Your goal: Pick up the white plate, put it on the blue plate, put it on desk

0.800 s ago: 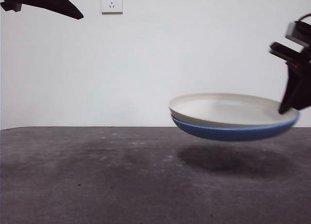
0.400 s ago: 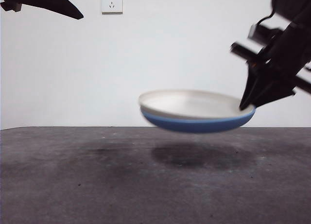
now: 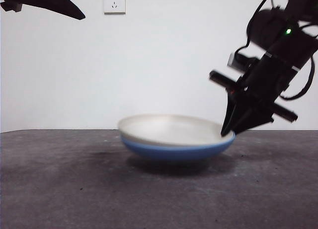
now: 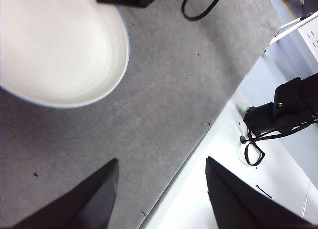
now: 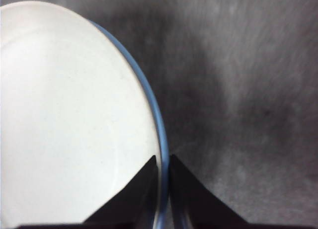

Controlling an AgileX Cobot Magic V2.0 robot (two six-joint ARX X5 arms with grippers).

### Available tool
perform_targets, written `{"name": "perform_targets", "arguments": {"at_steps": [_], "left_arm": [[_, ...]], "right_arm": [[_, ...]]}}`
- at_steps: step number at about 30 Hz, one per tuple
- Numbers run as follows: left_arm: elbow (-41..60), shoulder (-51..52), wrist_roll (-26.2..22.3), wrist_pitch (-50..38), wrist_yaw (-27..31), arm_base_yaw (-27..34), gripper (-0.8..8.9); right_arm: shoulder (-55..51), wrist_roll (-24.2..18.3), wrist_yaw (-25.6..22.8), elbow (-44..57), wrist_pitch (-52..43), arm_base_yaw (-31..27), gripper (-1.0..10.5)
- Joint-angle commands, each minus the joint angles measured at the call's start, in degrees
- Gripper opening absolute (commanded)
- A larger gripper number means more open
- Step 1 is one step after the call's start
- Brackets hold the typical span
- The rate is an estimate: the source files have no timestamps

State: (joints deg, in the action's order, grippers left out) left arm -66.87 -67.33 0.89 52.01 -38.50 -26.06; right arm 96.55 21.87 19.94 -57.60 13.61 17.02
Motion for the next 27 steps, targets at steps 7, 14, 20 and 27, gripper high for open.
{"name": "perform_targets", "arguments": {"at_steps": [7,14,20,27], "left_arm": [[-0.6,-0.3,-0.9,-0.6,-0.3,-0.3,2.8],[-0.6,-0.3,-0.9,-0.6,-0.3,-0.3,2.8],[-0.6,-0.3,-0.9,-0.6,-0.3,-0.3,2.8],[-0.6,-0.3,-0.9,-0.6,-0.3,-0.3,2.8]], "right_arm": [[4.3,1.5,-0.9,-1.1,-1.6,1.7,0.1],[4.3,1.5,-0.9,-1.1,-1.0,1.6,0.4],[3.9,1.6,-0.9,-1.1,-1.0,1.6,2.6],[-1.7,1.0,-4.8,-1.1,-0.9,1.3,2.9]]}}
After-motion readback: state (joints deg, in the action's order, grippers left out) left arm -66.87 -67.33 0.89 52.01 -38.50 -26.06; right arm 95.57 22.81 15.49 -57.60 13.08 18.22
